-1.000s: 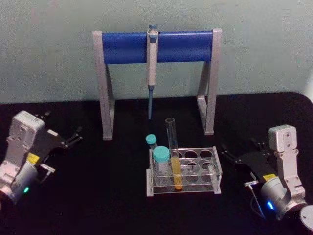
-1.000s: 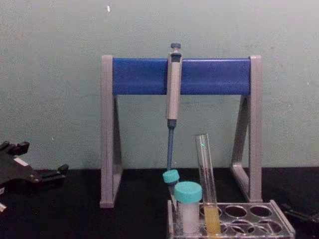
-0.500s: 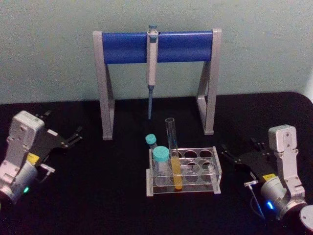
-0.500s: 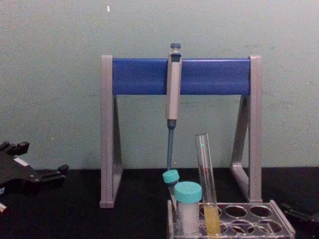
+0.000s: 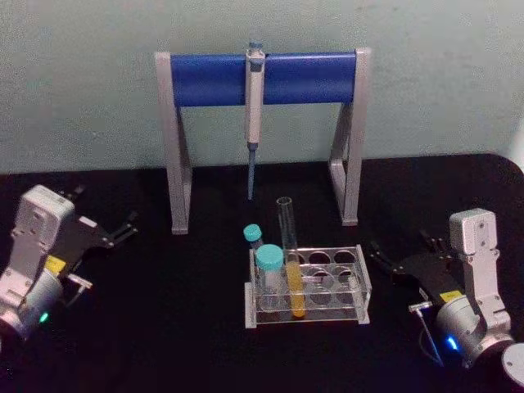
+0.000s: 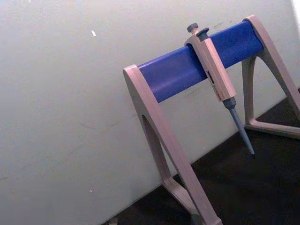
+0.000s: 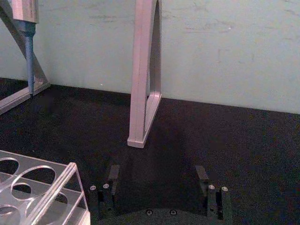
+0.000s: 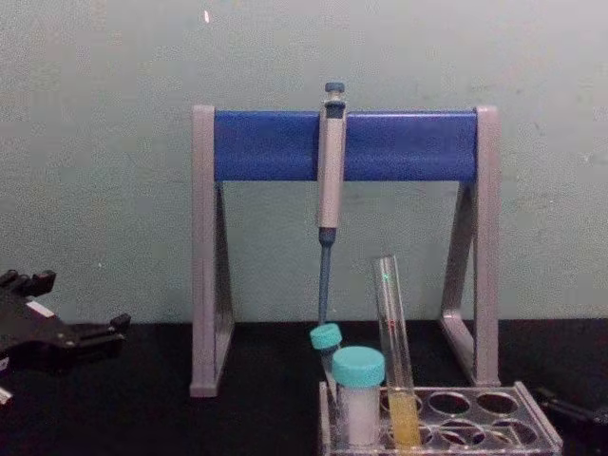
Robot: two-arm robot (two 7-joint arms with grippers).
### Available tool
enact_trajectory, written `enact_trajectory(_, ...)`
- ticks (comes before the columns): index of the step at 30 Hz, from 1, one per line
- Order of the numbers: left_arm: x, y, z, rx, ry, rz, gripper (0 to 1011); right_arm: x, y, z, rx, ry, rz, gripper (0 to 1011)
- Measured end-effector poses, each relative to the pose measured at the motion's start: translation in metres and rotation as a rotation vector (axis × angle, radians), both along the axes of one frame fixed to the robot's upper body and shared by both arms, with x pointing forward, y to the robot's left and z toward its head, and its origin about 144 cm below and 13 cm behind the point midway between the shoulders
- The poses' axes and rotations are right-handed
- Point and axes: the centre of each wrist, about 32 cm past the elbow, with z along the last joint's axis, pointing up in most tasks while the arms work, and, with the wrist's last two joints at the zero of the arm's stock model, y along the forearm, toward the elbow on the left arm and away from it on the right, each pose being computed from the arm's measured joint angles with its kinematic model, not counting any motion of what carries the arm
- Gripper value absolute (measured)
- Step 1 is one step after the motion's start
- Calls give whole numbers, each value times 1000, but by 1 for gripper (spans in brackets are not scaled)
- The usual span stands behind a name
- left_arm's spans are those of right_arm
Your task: Pick up the test tube from the test tube rack, shake it, then place it back into the test tube rack.
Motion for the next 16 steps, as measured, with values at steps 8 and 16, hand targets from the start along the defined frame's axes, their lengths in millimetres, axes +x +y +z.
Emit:
enact_trajectory(8, 0, 0, 0, 0, 0, 0, 1001, 0, 0, 0, 0, -1, 0, 1000)
enact_trajectory(16, 0, 0, 0, 0, 0, 0, 1001, 0, 0, 0, 1, -1, -1, 1000)
